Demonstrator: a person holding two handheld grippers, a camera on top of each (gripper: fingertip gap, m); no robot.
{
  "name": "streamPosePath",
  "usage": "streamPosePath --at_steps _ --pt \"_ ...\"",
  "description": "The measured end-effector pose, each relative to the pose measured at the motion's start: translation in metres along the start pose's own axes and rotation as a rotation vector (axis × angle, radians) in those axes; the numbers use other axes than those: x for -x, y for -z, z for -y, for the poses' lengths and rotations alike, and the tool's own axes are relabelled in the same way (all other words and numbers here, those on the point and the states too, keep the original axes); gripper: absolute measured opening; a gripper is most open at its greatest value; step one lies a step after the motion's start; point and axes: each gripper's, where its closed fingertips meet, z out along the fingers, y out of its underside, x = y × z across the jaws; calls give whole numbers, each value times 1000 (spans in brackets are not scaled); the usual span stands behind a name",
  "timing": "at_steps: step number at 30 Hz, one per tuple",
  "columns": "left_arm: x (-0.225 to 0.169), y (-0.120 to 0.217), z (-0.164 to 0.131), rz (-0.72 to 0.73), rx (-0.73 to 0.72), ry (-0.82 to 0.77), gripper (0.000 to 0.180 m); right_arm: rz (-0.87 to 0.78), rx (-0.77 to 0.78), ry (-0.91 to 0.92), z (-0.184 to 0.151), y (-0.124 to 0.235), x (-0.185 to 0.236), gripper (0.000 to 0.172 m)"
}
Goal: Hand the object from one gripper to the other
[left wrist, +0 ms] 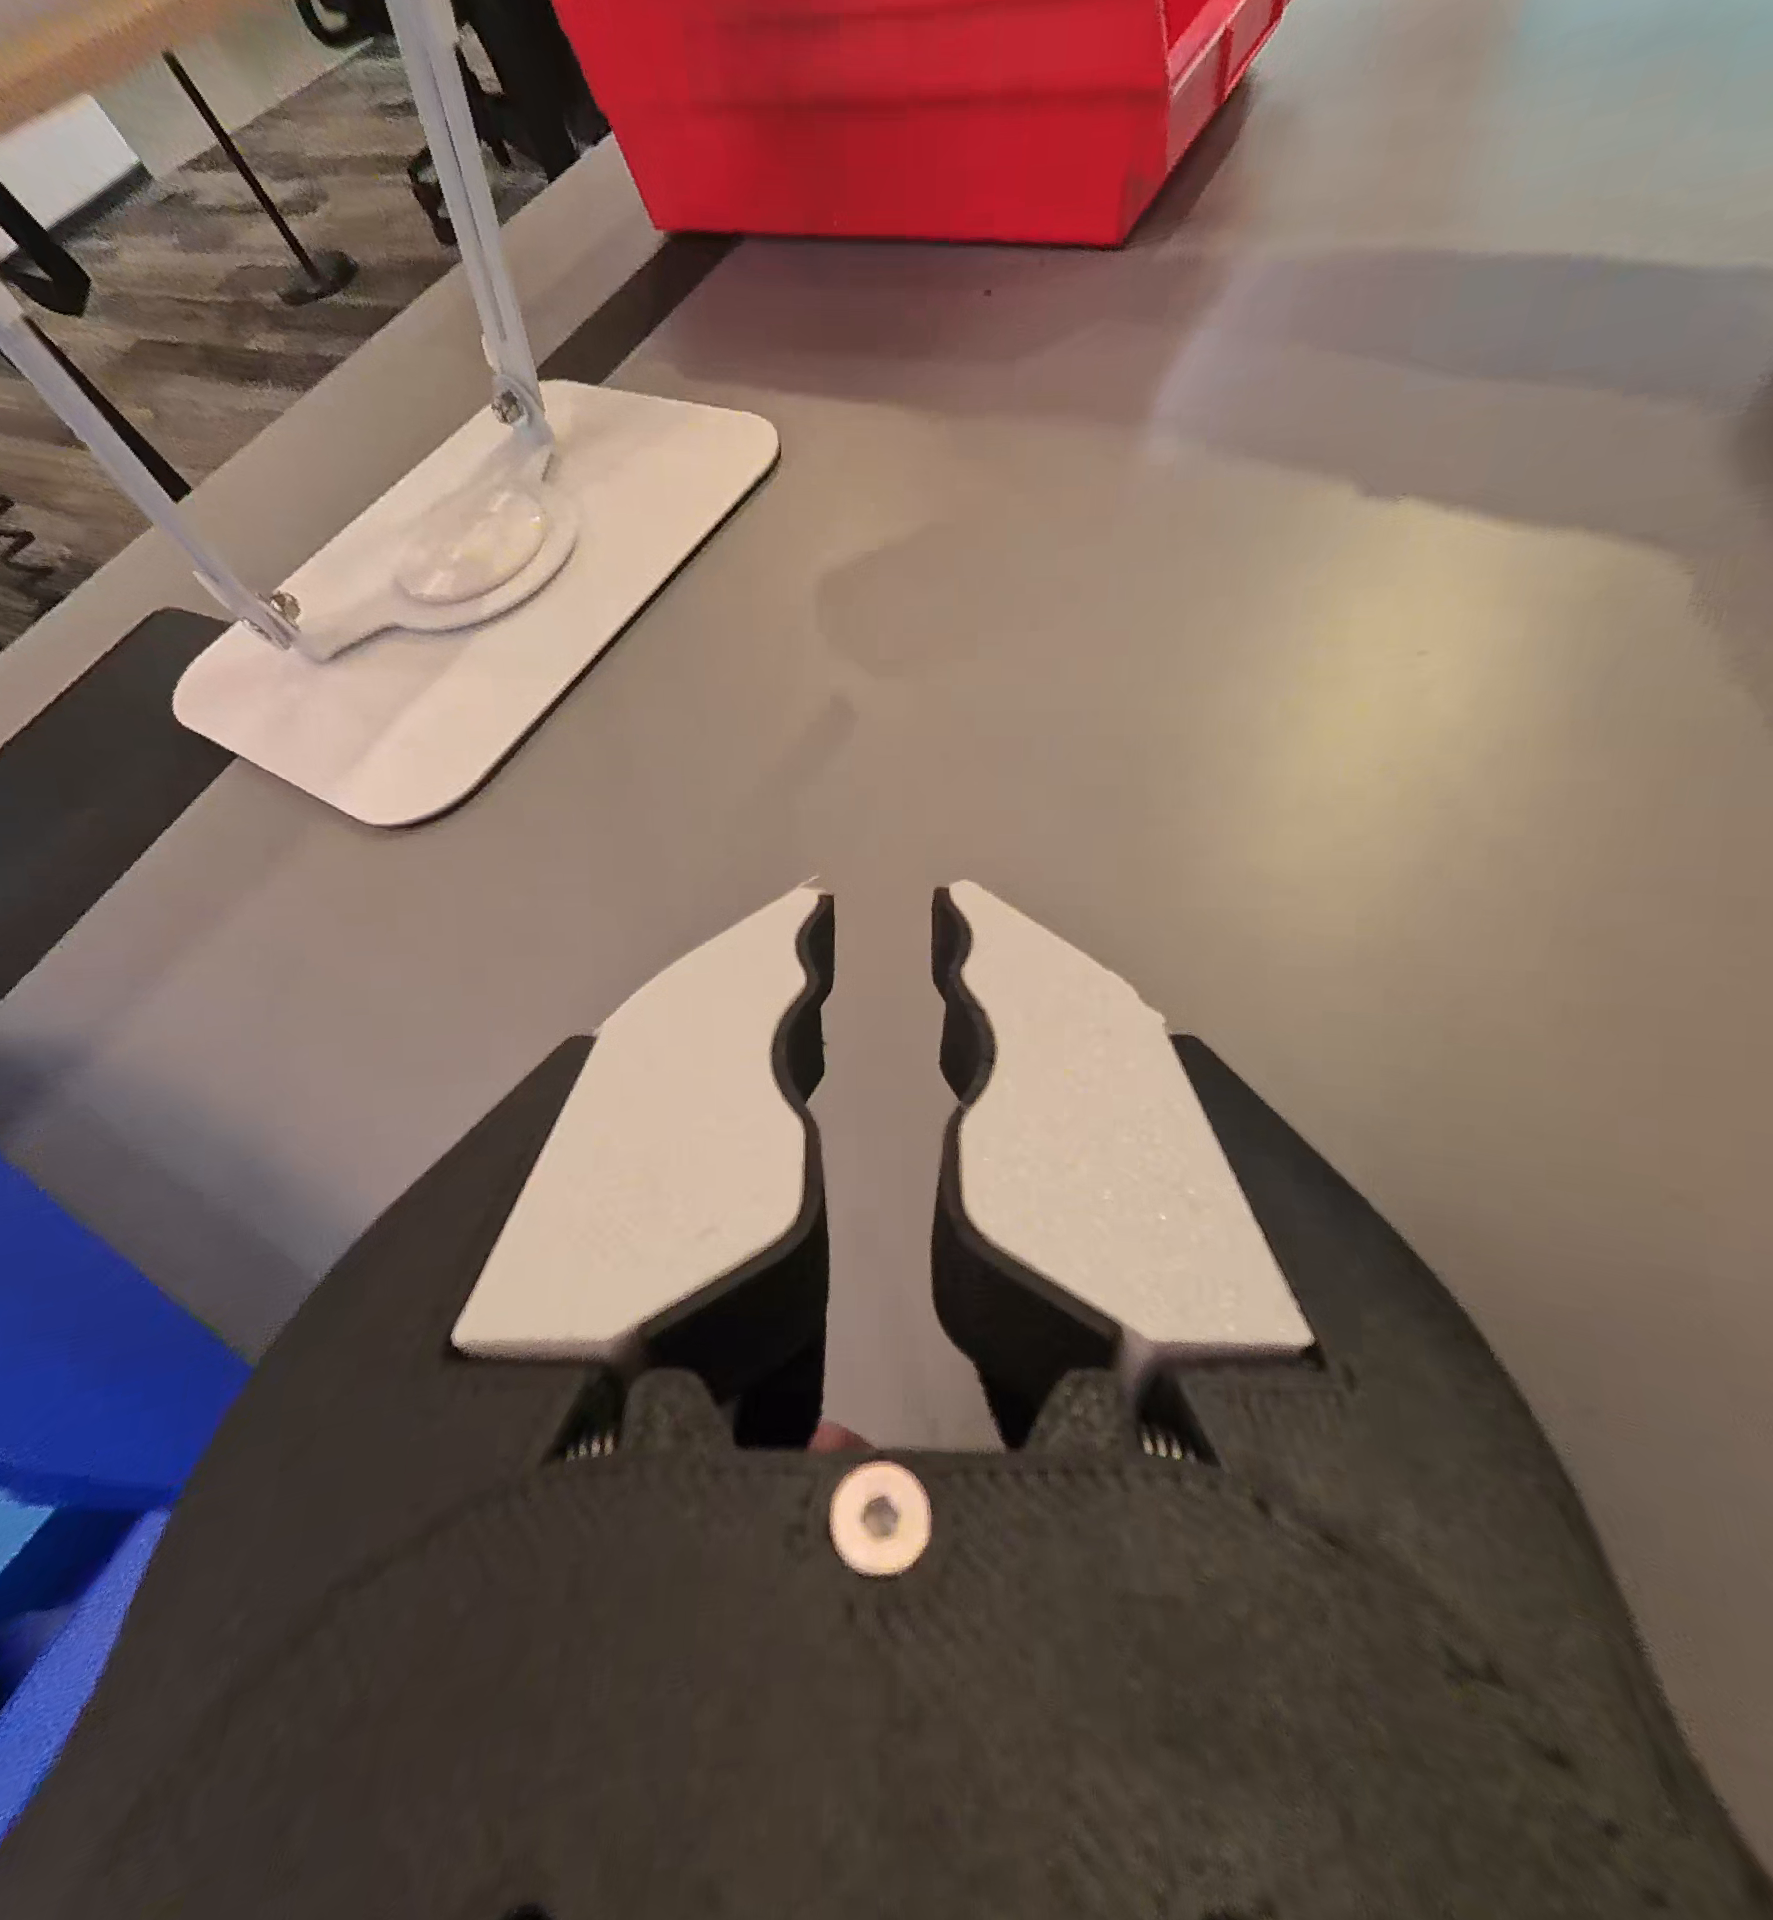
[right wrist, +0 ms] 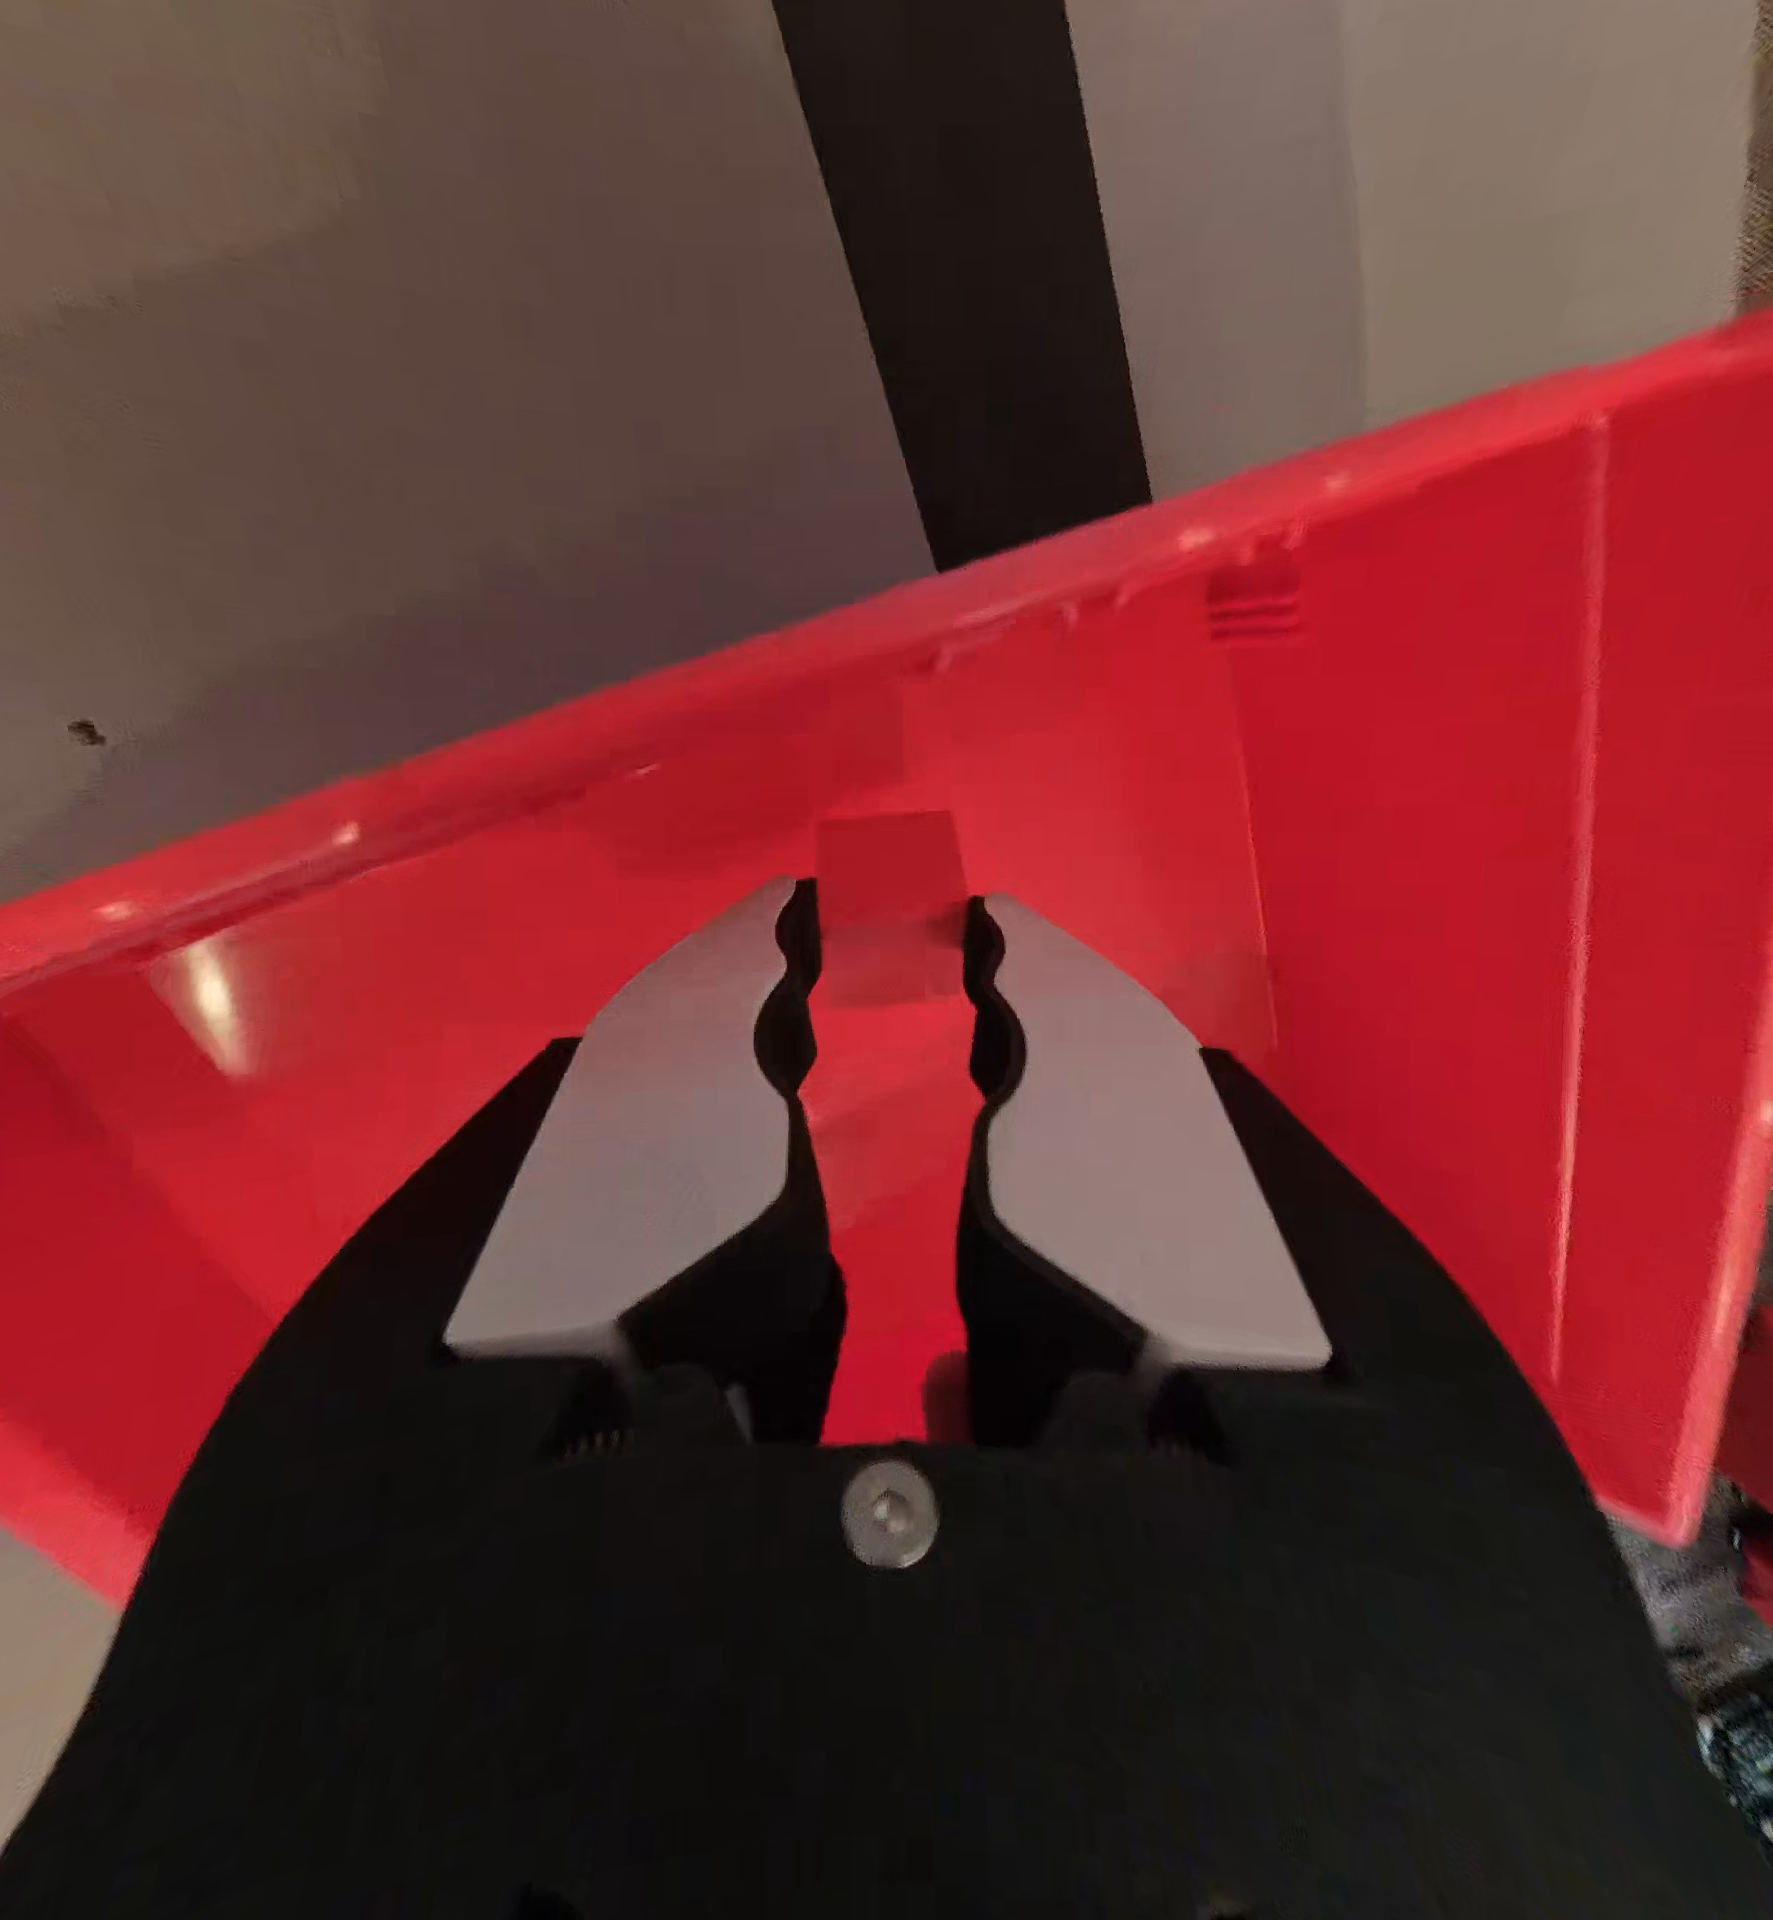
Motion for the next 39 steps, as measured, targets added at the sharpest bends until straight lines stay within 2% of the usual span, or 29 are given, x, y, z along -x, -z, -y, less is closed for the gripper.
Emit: streamPosePath --at_steps 1,11,15,17,18,21,24,27,30,34,37,39 --pt "1 -1 -3 4 9 -2 18 6 20 14 -1 -5 -3 24" --pt "1 -7 -11 -4 37 3 18 96 125 161 14 -27 1 26" --pt "0 -6 -10 -4 32 3 19 113 118 116 12 -27 5 38" --pt "1 -4 -7 -2 16 5 20 85 104 83 9 -18 3 47" --pt "2 -2 -5 5 7 4 22 60 114 61 5 -10 1 57" --pt "16 17 8 69 -19 3 26 -55 96 -15 -5 29 -4 55" --pt "48 58 16 199 -17 -3 33 -184 -11 -110 0 86 5 54" --pt "87 100 6 297 78 -36 39 -281 -148 -110 24 136 37 51" --pt "127 126 -26 318 296 -28 43 -319 -239 -63 59 162 79 48" --pt "181 139 -70 374 514 160 45 -277 -357 14 123 170 135 47" --pt "188 132 -89 318 594 336 42 -228 -408 62 165 164 169 45" --pt "191 123 -100 315 648 400 37 -203 -420 95 183 159 184 44"
